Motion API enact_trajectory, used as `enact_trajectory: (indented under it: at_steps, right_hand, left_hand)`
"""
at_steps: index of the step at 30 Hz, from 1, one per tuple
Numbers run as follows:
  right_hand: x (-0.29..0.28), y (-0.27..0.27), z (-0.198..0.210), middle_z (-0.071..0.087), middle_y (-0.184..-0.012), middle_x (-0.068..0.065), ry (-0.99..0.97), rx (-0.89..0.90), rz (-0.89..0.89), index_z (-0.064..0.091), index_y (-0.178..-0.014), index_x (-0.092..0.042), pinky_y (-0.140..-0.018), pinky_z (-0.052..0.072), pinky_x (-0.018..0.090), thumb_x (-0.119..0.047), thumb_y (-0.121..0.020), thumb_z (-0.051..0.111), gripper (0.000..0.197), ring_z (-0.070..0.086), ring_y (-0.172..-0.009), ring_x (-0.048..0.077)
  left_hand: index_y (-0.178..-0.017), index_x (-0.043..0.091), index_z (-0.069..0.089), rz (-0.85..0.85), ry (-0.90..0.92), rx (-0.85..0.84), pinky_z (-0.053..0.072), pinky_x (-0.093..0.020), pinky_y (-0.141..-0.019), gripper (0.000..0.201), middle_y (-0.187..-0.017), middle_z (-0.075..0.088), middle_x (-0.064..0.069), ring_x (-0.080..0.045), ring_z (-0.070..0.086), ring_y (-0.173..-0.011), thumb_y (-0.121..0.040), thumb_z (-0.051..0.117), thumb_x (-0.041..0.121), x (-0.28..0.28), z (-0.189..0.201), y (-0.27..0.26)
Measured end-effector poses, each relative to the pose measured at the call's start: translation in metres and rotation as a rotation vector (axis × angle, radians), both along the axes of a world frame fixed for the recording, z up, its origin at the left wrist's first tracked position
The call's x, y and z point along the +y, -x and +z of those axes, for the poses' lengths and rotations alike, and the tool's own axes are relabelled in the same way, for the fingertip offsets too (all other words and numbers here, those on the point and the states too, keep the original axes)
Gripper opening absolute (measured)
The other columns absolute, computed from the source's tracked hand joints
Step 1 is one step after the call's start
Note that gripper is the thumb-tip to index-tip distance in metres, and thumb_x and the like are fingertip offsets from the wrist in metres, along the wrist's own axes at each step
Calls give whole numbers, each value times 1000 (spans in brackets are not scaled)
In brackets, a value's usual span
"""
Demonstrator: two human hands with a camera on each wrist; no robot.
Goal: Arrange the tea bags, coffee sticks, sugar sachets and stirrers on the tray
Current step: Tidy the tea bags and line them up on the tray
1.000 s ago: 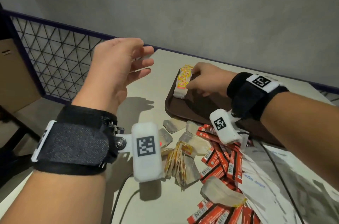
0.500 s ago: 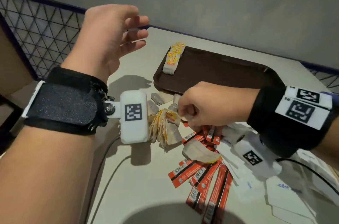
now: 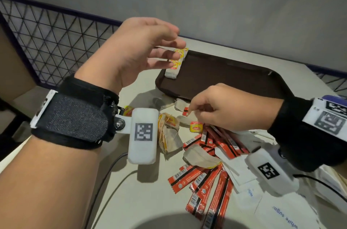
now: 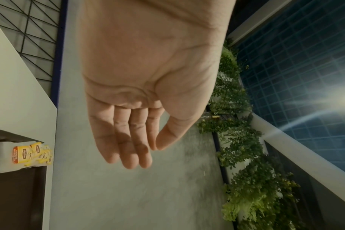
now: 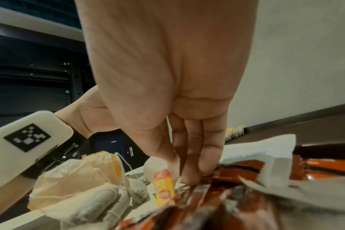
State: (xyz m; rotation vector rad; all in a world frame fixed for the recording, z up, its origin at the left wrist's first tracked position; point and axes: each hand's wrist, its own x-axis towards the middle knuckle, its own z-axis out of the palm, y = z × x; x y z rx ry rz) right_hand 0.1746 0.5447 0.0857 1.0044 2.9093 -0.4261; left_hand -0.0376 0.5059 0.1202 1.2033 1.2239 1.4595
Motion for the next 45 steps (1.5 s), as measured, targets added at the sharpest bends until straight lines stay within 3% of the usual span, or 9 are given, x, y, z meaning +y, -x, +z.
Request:
enact_trajectory:
  at_steps: [4, 8, 13, 19, 24, 29, 34, 41, 45]
  right_hand:
    - [4, -2, 4, 72, -84, -10, 126, 108, -76, 71, -112, -33, -75, 58, 28, -18, -97, 62, 22, 69, -77, 1]
    - [4, -1, 22, 76, -82, 6, 300, 304, -153, 75, -101, -23, -71, 59, 42, -4, -96, 62, 24, 70, -70, 23]
    - [1, -7, 43, 63, -74, 8, 531, 673, -187, 74, -106, -9, -64, 51, 38, 11, -93, 57, 30, 59, -62, 17]
    - [2, -15, 57, 60, -81, 18, 555, 945, -254, 65, -122, -13, -58, 51, 35, 6, -93, 59, 36, 57, -61, 28]
    - [0, -16, 55, 67, -84, 18, 623, 1056, -243, 64, -122, -16, -58, 53, 34, -26, -76, 83, 51, 59, -69, 30]
    - [1, -22, 52, 67, -78, 13, 480, 1019, -222, 65, -120, -15, -63, 56, 33, 1, -79, 78, 46, 65, -64, 23]
    - [-3, -30, 63, 73, -77, 11, 400, 965, -214, 65, -118, -17, -66, 55, 36, 5, -81, 78, 44, 63, -64, 27]
    - [-12, -23, 64, 75, -75, 11, 278, 998, -240, 70, -99, -15, -65, 60, 40, -4, -86, 77, 18, 71, -67, 31]
    - [-12, -17, 57, 76, -77, 12, 311, 1137, -322, 72, -89, -8, -61, 56, 35, -7, -89, 75, 3, 73, -66, 25]
  left_hand:
    - [-106, 10, 69, -26, 29, 36, 62, -31, -69, 11, -94, 79, -11, -23, 72, -77, -97, 62, 10, 0, -1, -3]
    - [-104, 14, 70, -60, 54, 86, 62, -33, -77, 8, -99, 80, -9, -21, 72, -87, -97, 65, 16, 1, -2, -3]
    - [-110, 22, 68, -197, 131, 171, 56, -45, -99, 24, -106, 79, -2, -21, 72, -100, -90, 76, 33, 0, -6, -11]
    - [-124, 11, 61, -459, 103, 39, 56, -22, -65, 54, -83, 75, -5, -16, 71, -75, -75, 85, 9, -5, -7, -21]
    - [-113, 6, 70, -317, -10, -9, 55, -20, -61, 38, -80, 74, -8, -14, 72, -68, -76, 78, 2, -7, -3, -30]
    - [-115, 5, 71, -250, -32, -36, 64, -30, -75, 32, -104, 76, -26, -27, 75, -87, -83, 73, -1, -4, -6, -35]
    - [-109, 8, 75, -296, -32, 25, 63, -37, -83, 36, -104, 79, -13, -25, 76, -94, -84, 70, 33, -7, -5, -42]
    - [-81, 18, 81, -81, -163, -77, 55, -18, -61, 13, -85, 80, -2, -9, 74, -75, -86, 72, 25, -8, -3, -55]
    - [-84, 18, 83, 93, -226, -174, 55, -24, -62, 15, -84, 79, -4, -13, 73, -76, -81, 74, 30, -4, -3, -55]
